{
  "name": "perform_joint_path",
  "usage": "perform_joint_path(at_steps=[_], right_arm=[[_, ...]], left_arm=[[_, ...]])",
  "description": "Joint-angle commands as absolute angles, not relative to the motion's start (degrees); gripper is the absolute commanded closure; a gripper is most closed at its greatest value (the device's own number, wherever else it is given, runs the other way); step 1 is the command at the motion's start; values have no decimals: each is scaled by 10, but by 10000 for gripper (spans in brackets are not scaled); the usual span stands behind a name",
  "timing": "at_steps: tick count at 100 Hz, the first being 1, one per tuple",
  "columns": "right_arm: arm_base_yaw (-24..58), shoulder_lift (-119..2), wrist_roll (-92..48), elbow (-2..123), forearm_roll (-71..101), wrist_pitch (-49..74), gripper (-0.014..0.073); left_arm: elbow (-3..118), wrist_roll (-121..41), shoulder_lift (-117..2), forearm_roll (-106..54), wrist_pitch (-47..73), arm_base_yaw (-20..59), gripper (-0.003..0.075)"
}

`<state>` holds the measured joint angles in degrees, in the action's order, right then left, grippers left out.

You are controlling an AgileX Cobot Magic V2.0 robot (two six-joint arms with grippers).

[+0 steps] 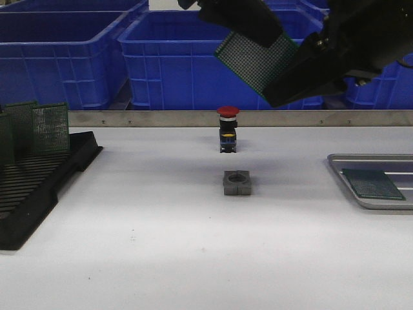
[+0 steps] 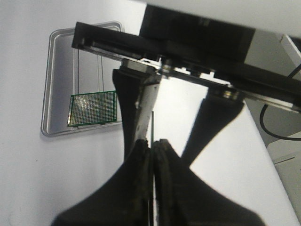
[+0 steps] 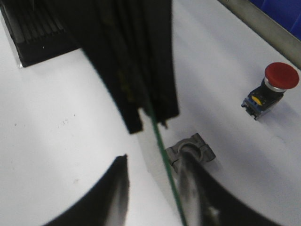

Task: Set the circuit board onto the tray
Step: 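Lift the second board and pass it to the right gripper, then lower the second board onto the steel tray with the right gripper and release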

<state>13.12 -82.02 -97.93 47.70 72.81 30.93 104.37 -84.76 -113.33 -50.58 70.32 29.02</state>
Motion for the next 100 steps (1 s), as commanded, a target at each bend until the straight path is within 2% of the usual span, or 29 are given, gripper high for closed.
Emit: perform_joint_path(at_steps=[1,11,27,34,41,58,65,100], right_arm=[[132,-805,-986,491,778,311,571],[132,-805,-986,491,789,311,724],[132,-805,-986,491,790,311,712],[132,-805,-986,491,790,311,712],[132,-805,-986,491,790,311,712],[131,-805,-984,490,790,310,711],[130,-805,-973,490,790,302,711],[74,-862,-892,488,790,265,711]], left_arm=[[1061,-846,-1096,-549,732,296,740],[1061,-846,-1096,-549,732,296,740],[1061,-846,-1096,-549,727,296,738],[1061,-846,-1096,-549,727,296,709],[1061,-846,-1096,-549,727,296,618],[1061,-846,-1096,-551,721,293,263],[1062,-846,-1096,-551,713,290,188],[1119,-843,-1096,-553,713,236,188]])
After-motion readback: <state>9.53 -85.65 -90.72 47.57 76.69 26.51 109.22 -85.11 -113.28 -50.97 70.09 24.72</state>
